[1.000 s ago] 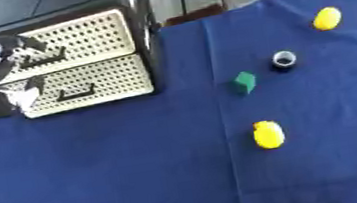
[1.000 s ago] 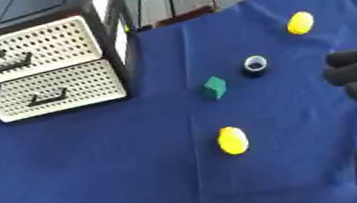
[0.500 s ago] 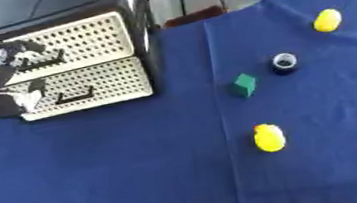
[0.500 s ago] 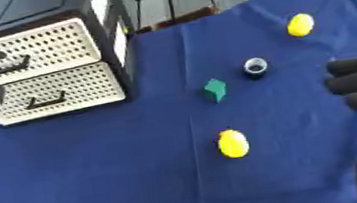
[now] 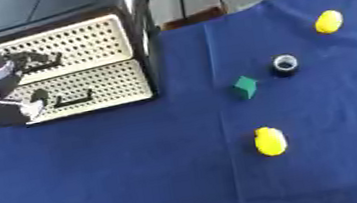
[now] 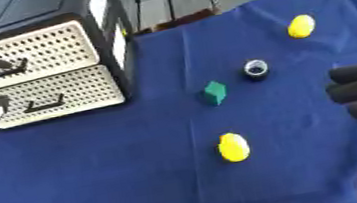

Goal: Pick up objects from table and place into drawer.

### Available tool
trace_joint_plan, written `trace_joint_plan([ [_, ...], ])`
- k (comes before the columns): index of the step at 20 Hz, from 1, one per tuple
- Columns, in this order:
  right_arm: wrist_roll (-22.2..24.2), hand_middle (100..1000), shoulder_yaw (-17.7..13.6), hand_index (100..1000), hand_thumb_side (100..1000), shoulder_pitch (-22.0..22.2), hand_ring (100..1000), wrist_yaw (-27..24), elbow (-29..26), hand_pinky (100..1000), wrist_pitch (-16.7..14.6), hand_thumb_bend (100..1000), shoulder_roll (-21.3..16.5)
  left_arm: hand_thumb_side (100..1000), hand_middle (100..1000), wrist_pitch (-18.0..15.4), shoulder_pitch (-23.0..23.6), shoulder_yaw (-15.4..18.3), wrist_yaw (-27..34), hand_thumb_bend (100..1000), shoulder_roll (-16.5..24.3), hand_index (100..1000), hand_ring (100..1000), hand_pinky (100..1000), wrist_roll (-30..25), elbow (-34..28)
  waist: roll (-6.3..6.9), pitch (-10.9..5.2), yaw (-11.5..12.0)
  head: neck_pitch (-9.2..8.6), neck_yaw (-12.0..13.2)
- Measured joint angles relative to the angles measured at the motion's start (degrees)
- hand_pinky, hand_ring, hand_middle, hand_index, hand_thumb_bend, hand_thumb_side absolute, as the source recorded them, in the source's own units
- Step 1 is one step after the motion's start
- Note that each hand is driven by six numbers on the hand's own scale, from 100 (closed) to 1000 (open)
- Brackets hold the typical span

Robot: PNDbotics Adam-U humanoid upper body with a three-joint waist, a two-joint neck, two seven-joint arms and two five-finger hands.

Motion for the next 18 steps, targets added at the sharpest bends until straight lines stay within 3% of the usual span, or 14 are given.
trace_joint_plan([
  [8, 0.69, 758, 0.08, 848, 525, -0.02, 870, 0.32, 0.0, 729, 0.04, 100, 0.42, 242, 170, -0.43, -0.61, -0.1, -3.1, 100, -0.46, 914, 113, 100, 0.49, 2.28, 0.33, 0.44, -0.26, -0.51, 0.29],
  [13, 0.95, 758, 0.09, 846, 522, -0.02, 871, 0.46, 0.0, 731, 0.12, 100, 0.43, 239, 168, -1.03, -0.66, -0.11, -3.9, 100, -0.47, 782, 115, 100, -0.54, 2.4, 0.34, 0.46, -0.04, -0.52, 0.29],
  [18, 1.25, 758, 0.12, 843, 516, 0.01, 871, 0.49, 0.0, 732, 0.25, 100, 0.46, 238, 167, -1.68, -0.65, -0.17, -4.44, 100, -0.47, 704, 115, 100, -2.25, 1.97, 0.36, 0.46, 0.04, -0.49, 0.28],
])
